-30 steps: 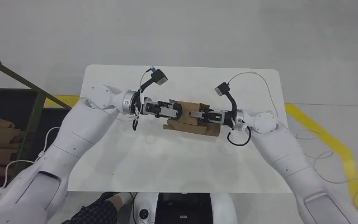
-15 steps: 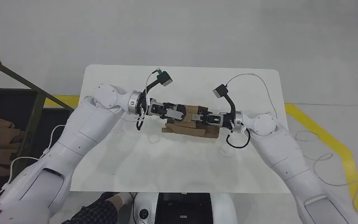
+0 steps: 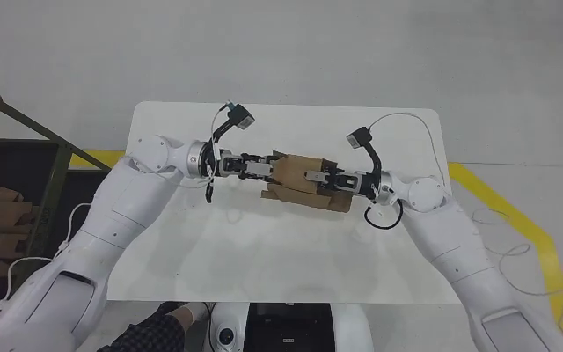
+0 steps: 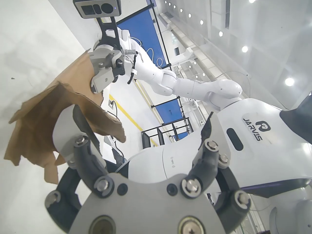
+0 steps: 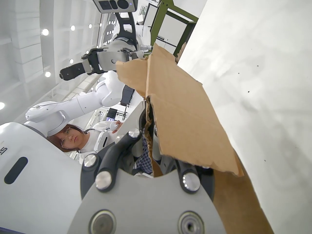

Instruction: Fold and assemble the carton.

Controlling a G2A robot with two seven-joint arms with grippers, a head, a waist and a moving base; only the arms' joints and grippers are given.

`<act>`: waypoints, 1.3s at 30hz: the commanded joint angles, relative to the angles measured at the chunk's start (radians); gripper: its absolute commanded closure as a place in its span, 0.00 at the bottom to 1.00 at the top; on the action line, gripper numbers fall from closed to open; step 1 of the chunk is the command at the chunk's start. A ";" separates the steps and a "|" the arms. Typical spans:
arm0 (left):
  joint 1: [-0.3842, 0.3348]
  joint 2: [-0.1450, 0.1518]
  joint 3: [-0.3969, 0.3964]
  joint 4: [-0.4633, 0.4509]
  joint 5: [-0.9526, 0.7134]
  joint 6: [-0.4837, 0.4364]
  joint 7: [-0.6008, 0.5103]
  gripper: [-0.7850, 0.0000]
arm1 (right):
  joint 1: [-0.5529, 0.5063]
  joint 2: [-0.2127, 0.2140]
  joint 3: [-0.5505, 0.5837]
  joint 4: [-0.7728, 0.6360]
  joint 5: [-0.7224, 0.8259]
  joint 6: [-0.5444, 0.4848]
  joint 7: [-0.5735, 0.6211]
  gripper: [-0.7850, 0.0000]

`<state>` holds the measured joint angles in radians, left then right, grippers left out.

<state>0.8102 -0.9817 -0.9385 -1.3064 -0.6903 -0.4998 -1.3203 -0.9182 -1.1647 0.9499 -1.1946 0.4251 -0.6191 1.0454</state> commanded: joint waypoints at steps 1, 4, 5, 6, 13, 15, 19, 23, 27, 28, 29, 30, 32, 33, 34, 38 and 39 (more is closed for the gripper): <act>0.002 0.000 -0.003 0.007 0.002 -0.001 0.001 0.00 | -0.004 0.001 0.000 -0.008 0.001 -0.002 0.012 1.00; 0.002 -0.001 -0.008 0.019 0.003 -0.002 0.002 0.00 | -0.010 0.001 -0.003 -0.023 0.001 -0.001 0.029 1.00; 0.002 -0.001 -0.010 0.023 0.005 -0.004 0.004 0.00 | -0.012 0.001 -0.004 -0.028 0.000 0.000 0.034 1.00; 0.002 -0.001 -0.011 0.028 0.006 -0.004 0.004 0.00 | -0.013 0.001 -0.006 -0.033 0.001 -0.001 0.039 1.00; 0.000 -0.001 -0.027 0.054 0.008 -0.006 0.006 0.00 | -0.019 -0.003 -0.023 -0.059 0.019 0.005 0.082 1.00; 0.000 -0.002 -0.027 0.058 0.008 -0.006 0.006 0.00 | -0.018 -0.004 -0.029 -0.065 0.022 0.008 0.091 1.00; -0.002 -0.006 -0.023 0.062 0.005 -0.003 0.003 0.00 | -0.010 -0.010 -0.044 -0.072 0.015 0.016 0.093 1.00; -0.008 -0.010 -0.019 0.060 0.003 -0.001 0.001 0.00 | -0.001 -0.016 -0.059 -0.069 0.008 0.026 0.089 1.00; -0.012 -0.013 -0.017 0.055 0.004 0.004 -0.004 0.00 | 0.007 -0.022 -0.072 -0.058 0.010 0.033 0.086 1.00; -0.012 -0.013 -0.016 0.054 0.006 0.003 -0.003 0.00 | 0.009 -0.023 -0.074 -0.054 0.011 0.035 0.084 1.00; -0.012 -0.014 -0.014 0.053 0.006 0.003 -0.003 0.00 | 0.010 -0.024 -0.076 -0.050 0.013 0.035 0.083 1.00; -0.012 -0.015 -0.014 0.053 0.005 0.004 -0.004 0.00 | 0.012 -0.025 -0.077 -0.046 0.015 0.035 0.083 1.00; -0.012 -0.016 -0.012 0.054 0.003 0.006 -0.006 0.00 | 0.015 -0.027 -0.078 -0.038 0.020 0.036 0.082 1.00; -0.013 -0.017 -0.011 0.055 -0.001 0.008 -0.008 0.00 | 0.016 -0.028 -0.078 -0.035 0.021 0.036 0.084 1.00; -0.013 -0.018 -0.010 0.055 -0.001 0.009 -0.009 0.00 | 0.018 -0.028 -0.078 -0.033 0.023 0.035 0.085 1.00; -0.017 -0.022 -0.003 0.057 0.004 0.011 -0.011 0.00 | 0.023 -0.030 -0.074 -0.018 0.029 0.034 0.090 1.00; -0.018 -0.023 -0.003 0.061 0.004 0.010 -0.010 0.00 | 0.023 -0.030 -0.072 -0.015 0.032 0.034 0.090 1.00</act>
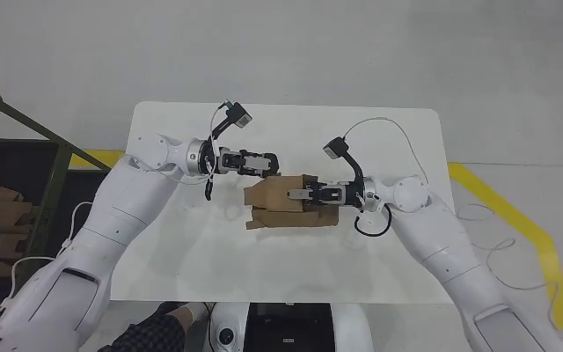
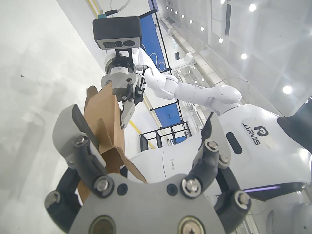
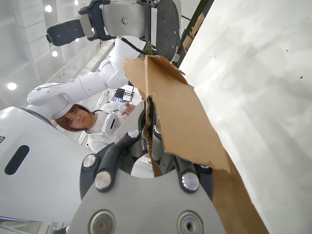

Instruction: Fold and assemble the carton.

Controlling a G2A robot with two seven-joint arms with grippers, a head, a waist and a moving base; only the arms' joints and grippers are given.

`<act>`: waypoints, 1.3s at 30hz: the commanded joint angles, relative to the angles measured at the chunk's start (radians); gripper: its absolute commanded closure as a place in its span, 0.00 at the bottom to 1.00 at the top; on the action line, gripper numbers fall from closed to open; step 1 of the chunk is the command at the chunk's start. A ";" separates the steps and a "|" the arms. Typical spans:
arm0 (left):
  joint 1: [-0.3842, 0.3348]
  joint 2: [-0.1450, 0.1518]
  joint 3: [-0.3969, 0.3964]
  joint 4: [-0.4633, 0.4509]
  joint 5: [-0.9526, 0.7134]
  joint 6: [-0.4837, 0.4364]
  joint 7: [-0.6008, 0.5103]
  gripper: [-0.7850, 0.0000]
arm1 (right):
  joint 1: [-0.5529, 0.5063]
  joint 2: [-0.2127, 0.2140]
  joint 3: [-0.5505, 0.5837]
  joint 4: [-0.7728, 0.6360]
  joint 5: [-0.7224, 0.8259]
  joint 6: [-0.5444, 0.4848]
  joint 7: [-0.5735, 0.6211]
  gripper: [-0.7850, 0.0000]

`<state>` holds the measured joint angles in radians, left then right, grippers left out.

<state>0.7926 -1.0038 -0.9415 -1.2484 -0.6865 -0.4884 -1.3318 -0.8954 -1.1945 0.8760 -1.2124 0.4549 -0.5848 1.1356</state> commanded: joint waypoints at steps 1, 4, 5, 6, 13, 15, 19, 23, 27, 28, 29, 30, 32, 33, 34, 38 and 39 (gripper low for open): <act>-0.001 -0.001 -0.002 0.008 -0.002 -0.005 0.005 0.00 | 0.002 0.000 0.005 0.004 0.006 -0.001 0.002 1.00; 0.002 -0.002 -0.012 0.027 -0.014 -0.013 0.013 0.00 | 0.002 0.004 0.023 0.012 0.015 -0.005 0.006 1.00; 0.004 -0.002 -0.015 0.031 -0.014 -0.014 0.014 0.00 | 0.002 0.005 0.031 0.014 0.017 -0.006 0.004 1.00; 0.005 -0.002 -0.018 0.032 -0.014 -0.013 0.014 0.00 | 0.001 0.007 0.037 0.016 0.017 -0.006 0.004 1.00; 0.022 0.000 -0.030 0.022 -0.007 -0.008 0.008 0.00 | 0.006 0.014 0.083 0.031 0.015 -0.002 -0.034 1.00; 0.026 -0.001 -0.028 0.018 -0.003 -0.003 0.003 0.00 | 0.007 0.015 0.092 0.036 0.020 -0.002 -0.044 1.00; 0.030 -0.004 -0.020 0.009 0.003 0.005 -0.005 0.00 | 0.016 0.014 0.104 0.050 0.018 0.000 -0.062 1.00; 0.032 -0.009 -0.008 -0.003 0.006 0.013 -0.013 0.00 | 0.024 0.013 0.109 0.057 0.003 0.005 -0.085 1.00; 0.034 -0.013 0.001 -0.015 0.010 0.019 -0.019 0.00 | 0.030 0.011 0.111 0.062 -0.014 0.009 -0.105 1.00; 0.035 -0.013 0.001 -0.017 0.011 0.020 -0.020 0.00 | 0.030 0.010 0.111 0.062 -0.019 0.011 -0.114 1.00; 0.036 -0.013 0.002 -0.020 0.012 0.021 -0.021 0.00 | 0.031 0.010 0.111 0.062 -0.023 0.013 -0.123 1.00; 0.036 -0.014 0.002 -0.023 0.013 0.022 -0.022 0.00 | 0.030 0.009 0.113 0.063 -0.028 0.015 -0.135 1.00; 0.037 -0.014 0.002 -0.026 0.015 0.025 -0.025 0.00 | 0.029 0.008 0.115 0.062 -0.048 0.022 -0.170 1.00; 0.037 -0.015 0.002 -0.027 0.015 0.025 -0.025 0.00 | 0.025 0.007 0.117 0.059 -0.045 0.025 -0.188 1.00; 0.037 -0.015 0.003 -0.027 0.017 0.026 -0.026 0.00 | 0.023 0.006 0.119 0.057 -0.048 0.027 -0.202 1.00; 0.036 -0.019 0.008 -0.027 0.018 0.029 -0.029 0.00 | 0.017 0.005 0.125 0.050 -0.060 0.043 -0.236 1.00; 0.036 -0.020 0.010 -0.026 0.018 0.030 -0.030 0.00 | 0.015 0.005 0.127 0.048 -0.062 0.045 -0.238 1.00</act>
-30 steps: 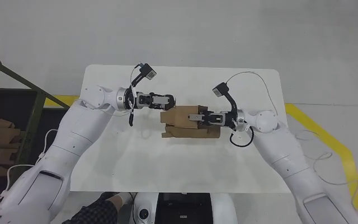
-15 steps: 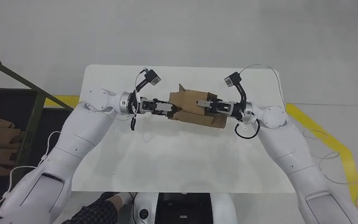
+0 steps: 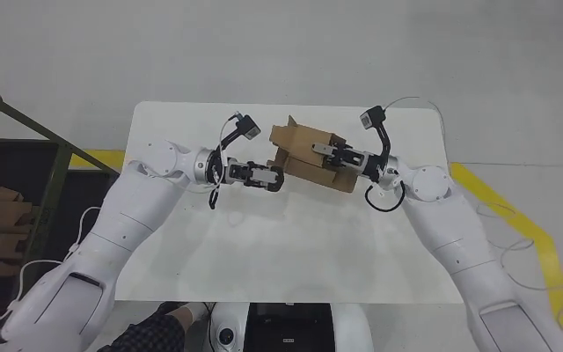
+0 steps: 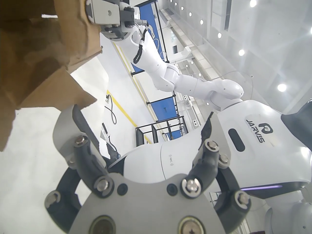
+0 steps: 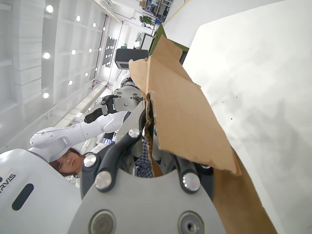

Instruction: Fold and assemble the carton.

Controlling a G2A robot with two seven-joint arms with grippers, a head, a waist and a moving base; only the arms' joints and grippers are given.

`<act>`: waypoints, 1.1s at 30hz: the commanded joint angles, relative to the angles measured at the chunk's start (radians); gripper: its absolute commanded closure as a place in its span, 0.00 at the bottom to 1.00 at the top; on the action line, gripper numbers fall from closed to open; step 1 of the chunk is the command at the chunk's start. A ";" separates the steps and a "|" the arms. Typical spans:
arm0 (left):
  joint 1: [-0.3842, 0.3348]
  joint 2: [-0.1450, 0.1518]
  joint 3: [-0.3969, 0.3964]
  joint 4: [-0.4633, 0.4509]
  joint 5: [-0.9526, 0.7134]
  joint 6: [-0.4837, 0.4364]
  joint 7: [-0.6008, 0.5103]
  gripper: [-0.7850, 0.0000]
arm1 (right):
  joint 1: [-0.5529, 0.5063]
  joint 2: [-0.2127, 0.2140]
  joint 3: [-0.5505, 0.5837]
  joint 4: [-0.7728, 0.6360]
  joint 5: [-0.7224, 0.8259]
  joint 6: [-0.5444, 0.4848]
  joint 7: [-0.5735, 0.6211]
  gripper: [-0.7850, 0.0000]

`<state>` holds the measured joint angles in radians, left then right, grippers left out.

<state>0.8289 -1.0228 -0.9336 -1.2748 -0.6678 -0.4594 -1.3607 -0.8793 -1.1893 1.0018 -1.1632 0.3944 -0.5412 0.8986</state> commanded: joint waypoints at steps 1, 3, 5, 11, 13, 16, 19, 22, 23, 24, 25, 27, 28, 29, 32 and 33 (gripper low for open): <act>-0.001 -0.002 0.005 0.002 0.001 0.002 -0.002 0.00 | -0.002 0.000 0.002 -0.004 -0.002 0.003 -0.001 1.00; -0.005 -0.005 0.011 0.010 0.003 0.003 -0.003 0.00 | -0.005 -0.001 0.001 -0.014 -0.002 0.005 0.003 1.00; -0.012 -0.009 0.017 0.016 0.003 0.004 -0.004 0.00 | -0.008 -0.002 -0.001 -0.024 -0.003 0.006 0.010 1.00; -0.029 -0.018 0.029 0.026 -0.003 0.010 -0.010 0.00 | -0.018 -0.004 -0.004 -0.045 -0.007 0.012 0.008 1.00; -0.033 -0.021 0.033 0.027 -0.003 0.011 -0.011 0.00 | -0.019 -0.006 -0.008 -0.050 -0.007 0.017 0.005 1.00; -0.038 -0.024 0.035 0.032 0.000 0.012 -0.012 0.00 | -0.023 -0.009 -0.013 -0.058 -0.006 0.021 0.003 1.00; -0.042 -0.026 0.035 0.042 -0.003 0.011 -0.011 0.00 | -0.027 -0.010 -0.014 -0.063 0.000 0.024 0.008 1.00; -0.044 -0.029 0.037 0.049 -0.005 0.011 -0.011 0.00 | -0.033 -0.011 -0.016 -0.066 0.004 0.028 0.018 1.00; -0.045 -0.030 0.038 0.050 -0.005 0.011 -0.011 0.00 | -0.035 -0.012 -0.017 -0.067 0.003 0.029 0.021 1.00; -0.046 -0.031 0.038 0.051 -0.004 0.011 -0.011 0.00 | -0.037 -0.012 -0.018 -0.069 0.005 0.031 0.023 1.00; -0.046 -0.031 0.038 0.053 -0.005 0.010 -0.010 0.00 | -0.039 -0.012 -0.018 -0.070 0.006 0.032 0.025 1.00; -0.046 -0.033 0.038 0.053 -0.006 0.009 -0.009 0.00 | -0.043 -0.013 -0.019 -0.072 0.009 0.035 0.027 1.00; -0.046 -0.033 0.038 0.055 -0.007 0.008 -0.008 0.00 | -0.045 -0.013 -0.019 -0.072 0.009 0.036 0.028 1.00; -0.047 -0.034 0.037 0.055 -0.006 0.008 -0.008 0.00 | -0.047 -0.014 -0.019 -0.072 0.008 0.037 0.027 1.00; -0.047 -0.034 0.033 0.055 -0.005 0.007 -0.007 0.00 | -0.049 -0.015 -0.018 -0.072 0.005 0.041 0.023 1.00; -0.046 -0.034 0.032 0.055 -0.005 0.007 -0.007 0.00 | -0.050 -0.015 -0.017 -0.070 0.004 0.041 0.018 1.00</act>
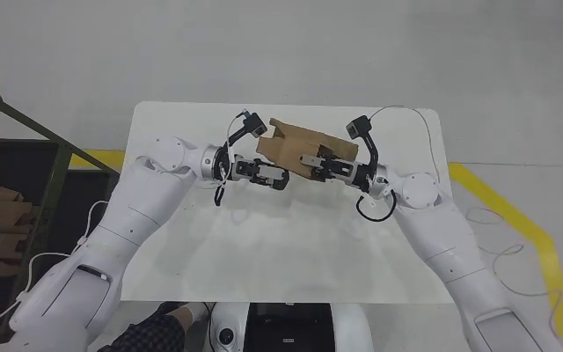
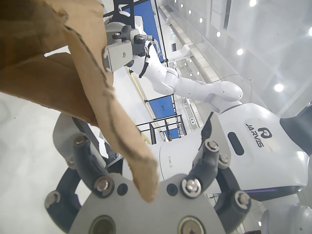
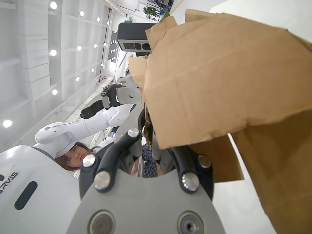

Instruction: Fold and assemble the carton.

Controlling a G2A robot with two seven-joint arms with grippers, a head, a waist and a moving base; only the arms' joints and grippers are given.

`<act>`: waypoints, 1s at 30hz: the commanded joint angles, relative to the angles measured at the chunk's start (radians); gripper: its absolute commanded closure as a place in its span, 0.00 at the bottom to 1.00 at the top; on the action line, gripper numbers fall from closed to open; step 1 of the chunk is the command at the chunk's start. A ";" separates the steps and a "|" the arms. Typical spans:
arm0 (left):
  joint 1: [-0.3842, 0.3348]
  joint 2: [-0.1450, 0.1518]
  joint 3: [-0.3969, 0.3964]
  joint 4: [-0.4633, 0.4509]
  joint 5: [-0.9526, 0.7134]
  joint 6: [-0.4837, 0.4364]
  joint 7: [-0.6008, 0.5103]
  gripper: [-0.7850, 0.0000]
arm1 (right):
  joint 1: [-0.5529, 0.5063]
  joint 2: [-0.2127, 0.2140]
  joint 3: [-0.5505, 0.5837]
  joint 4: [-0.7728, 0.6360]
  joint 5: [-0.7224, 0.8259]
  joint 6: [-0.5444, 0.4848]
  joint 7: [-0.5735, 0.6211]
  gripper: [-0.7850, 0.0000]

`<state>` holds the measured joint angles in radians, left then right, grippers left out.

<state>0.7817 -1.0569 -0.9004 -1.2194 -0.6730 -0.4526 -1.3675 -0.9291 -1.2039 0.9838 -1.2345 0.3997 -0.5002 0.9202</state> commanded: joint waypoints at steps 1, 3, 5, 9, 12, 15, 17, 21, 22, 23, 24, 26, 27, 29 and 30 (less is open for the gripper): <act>0.001 0.000 -0.003 0.000 0.000 0.000 0.000 0.00 | -0.001 0.000 0.003 0.002 -0.002 0.000 -0.008 1.00; 0.004 0.001 -0.006 0.001 0.000 0.000 0.000 0.00 | -0.002 -0.001 0.008 0.004 -0.003 0.000 -0.020 1.00; 0.007 0.001 -0.009 0.001 0.001 0.000 0.000 0.00 | -0.003 -0.001 0.014 0.005 0.000 -0.001 -0.025 1.00; 0.012 0.002 -0.015 0.002 -0.001 0.002 -0.002 0.00 | -0.004 0.000 0.029 0.007 0.012 -0.006 -0.024 1.00; 0.016 0.004 -0.024 0.004 -0.005 0.003 -0.003 0.00 | -0.004 0.002 0.044 0.010 0.025 -0.008 -0.014 1.00; 0.022 0.010 -0.045 0.010 -0.011 -0.001 0.001 0.00 | -0.005 0.006 0.061 0.012 0.042 -0.009 0.006 1.00; 0.029 0.015 -0.064 0.014 -0.016 -0.004 0.004 0.00 | -0.005 0.009 0.073 0.011 0.048 -0.017 0.027 1.00; 0.043 0.026 -0.106 0.023 -0.018 -0.014 0.014 0.00 | -0.014 0.017 0.105 0.009 0.065 -0.039 0.065 1.00; 0.046 0.028 -0.114 0.025 -0.018 -0.015 0.015 0.00 | -0.016 0.019 0.111 0.007 0.065 -0.040 0.074 1.00; 0.049 0.030 -0.122 0.026 -0.020 -0.016 0.016 0.00 | -0.019 0.021 0.115 0.005 0.064 -0.042 0.082 1.00; 0.052 0.032 -0.128 0.028 -0.022 -0.016 0.016 0.00 | -0.021 0.022 0.118 0.002 0.064 -0.041 0.089 1.00; 0.056 0.033 -0.137 0.034 -0.023 -0.018 0.018 0.00 | -0.027 0.024 0.121 -0.007 0.066 -0.040 0.103 1.00; 0.057 0.034 -0.138 0.038 -0.024 -0.018 0.018 0.00 | -0.030 0.024 0.121 -0.013 0.072 -0.039 0.112 1.00; 0.057 0.032 -0.137 0.043 -0.023 -0.019 0.019 0.00 | -0.037 0.024 0.118 -0.030 0.081 -0.039 0.129 1.00; 0.056 0.031 -0.134 0.046 -0.017 -0.021 0.021 0.00 | -0.041 0.024 0.116 -0.040 0.087 -0.039 0.137 1.00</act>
<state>0.8389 -1.0247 -1.0371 -1.1761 -0.6949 -0.4720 -1.3481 -0.9676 -1.1796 1.1015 -1.2670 0.4822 -0.5389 1.0507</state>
